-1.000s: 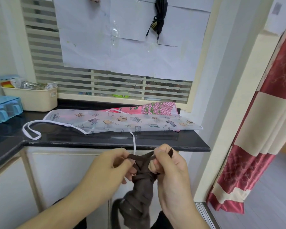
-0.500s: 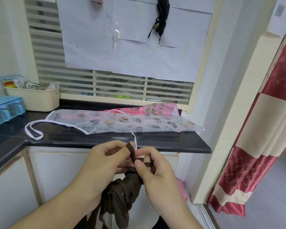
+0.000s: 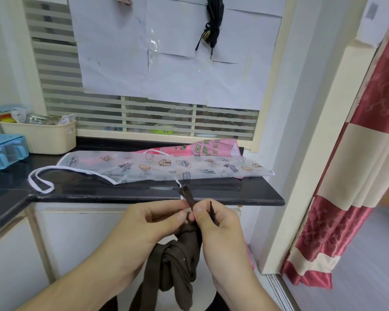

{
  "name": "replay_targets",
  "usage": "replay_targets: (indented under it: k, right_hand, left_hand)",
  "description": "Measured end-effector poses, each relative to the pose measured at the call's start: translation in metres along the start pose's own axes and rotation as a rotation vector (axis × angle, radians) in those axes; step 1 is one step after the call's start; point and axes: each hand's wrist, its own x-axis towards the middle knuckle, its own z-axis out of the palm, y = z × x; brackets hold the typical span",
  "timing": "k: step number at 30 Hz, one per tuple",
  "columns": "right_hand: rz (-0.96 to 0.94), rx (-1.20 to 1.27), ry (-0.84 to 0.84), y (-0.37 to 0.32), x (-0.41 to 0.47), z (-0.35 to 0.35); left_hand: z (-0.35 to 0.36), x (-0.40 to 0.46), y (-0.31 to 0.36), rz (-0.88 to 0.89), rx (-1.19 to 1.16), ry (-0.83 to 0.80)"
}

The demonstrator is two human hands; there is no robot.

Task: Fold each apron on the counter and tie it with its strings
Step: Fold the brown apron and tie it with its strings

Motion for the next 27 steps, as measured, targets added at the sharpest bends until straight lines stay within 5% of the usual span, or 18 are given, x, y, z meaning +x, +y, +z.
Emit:
replay_targets:
  k: [12,18,24,27]
  right_hand:
    - [0.011,0.113,-0.178,-0.005,0.001,-0.02]
    - [-0.137,-0.447,-0.287,0.005,0.004,-0.034]
    - [-0.492,-1.024,-0.253,0.006,0.003,-0.044]
    - [-0.541,-1.025,-0.24,0.002,0.004,-0.045]
  left_hand:
    - [-0.003,0.004,0.007,-0.049,-0.186,0.097]
    - [-0.009,0.004,0.009,-0.07,-0.14,0.038]
    - [-0.014,0.008,0.008,0.006,0.005,0.067]
    - [-0.014,0.009,0.01,0.011,0.294,0.006]
